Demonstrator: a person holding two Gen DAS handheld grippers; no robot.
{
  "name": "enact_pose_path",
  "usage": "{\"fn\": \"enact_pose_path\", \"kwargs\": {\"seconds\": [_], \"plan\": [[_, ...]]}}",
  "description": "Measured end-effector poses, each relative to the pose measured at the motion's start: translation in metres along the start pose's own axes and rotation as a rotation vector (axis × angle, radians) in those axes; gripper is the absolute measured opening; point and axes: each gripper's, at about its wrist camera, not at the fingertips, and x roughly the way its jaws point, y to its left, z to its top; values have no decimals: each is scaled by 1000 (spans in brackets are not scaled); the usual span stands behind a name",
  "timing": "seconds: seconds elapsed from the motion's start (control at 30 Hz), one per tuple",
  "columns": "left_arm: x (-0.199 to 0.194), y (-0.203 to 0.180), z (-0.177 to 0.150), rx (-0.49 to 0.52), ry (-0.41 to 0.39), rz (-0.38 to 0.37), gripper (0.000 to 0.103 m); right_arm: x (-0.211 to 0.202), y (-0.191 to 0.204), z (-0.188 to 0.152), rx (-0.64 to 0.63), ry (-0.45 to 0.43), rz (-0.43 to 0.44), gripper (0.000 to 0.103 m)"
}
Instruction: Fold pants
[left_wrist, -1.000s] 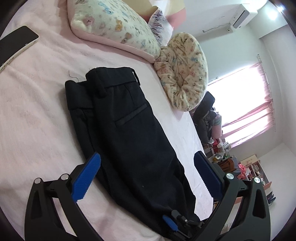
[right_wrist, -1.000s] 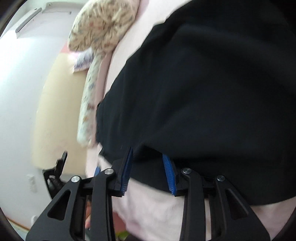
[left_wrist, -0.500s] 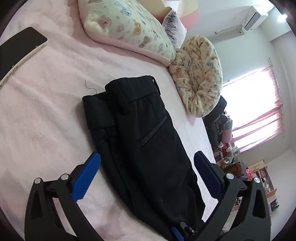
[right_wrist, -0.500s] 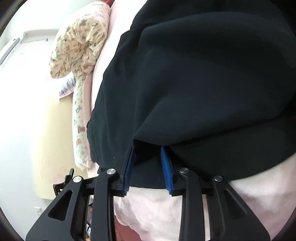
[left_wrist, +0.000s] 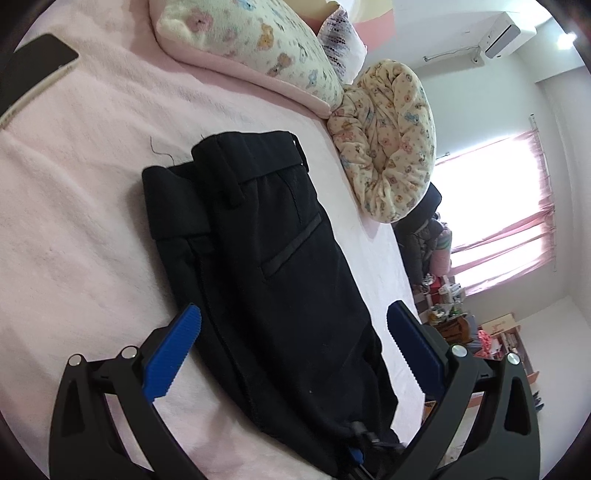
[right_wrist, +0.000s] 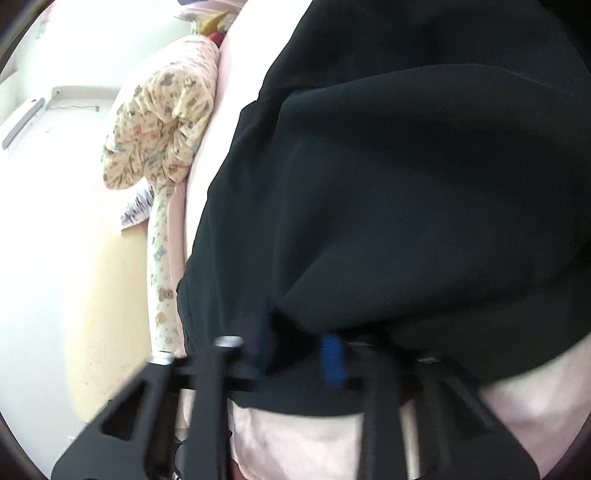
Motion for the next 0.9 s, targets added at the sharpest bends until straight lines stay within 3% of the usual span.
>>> {"fn": "enact_pose_path", "kwargs": {"seconds": [0.2,0.3,0.43,0.57,0.67,0.9], "plan": [[8,8,2,-61,50,-110,101,-10,-13,2,-7,21,139,5],[23,14,1,-126,115,-166,101,-11,-12,4,-7,36,179,5],[35,10,5,-135,120,-215,101,-8,-6,7,-26,49,205,5],[45,15,8,-154,136,-153,94,-6,-7,10,-21,74,217,5],[42,17,8,-172,127,-149,88,-14,-11,7,-30,78,223,5],[41,25,8,-208,138,-46,52,-19,-5,8,-66,79,243,5]]}}
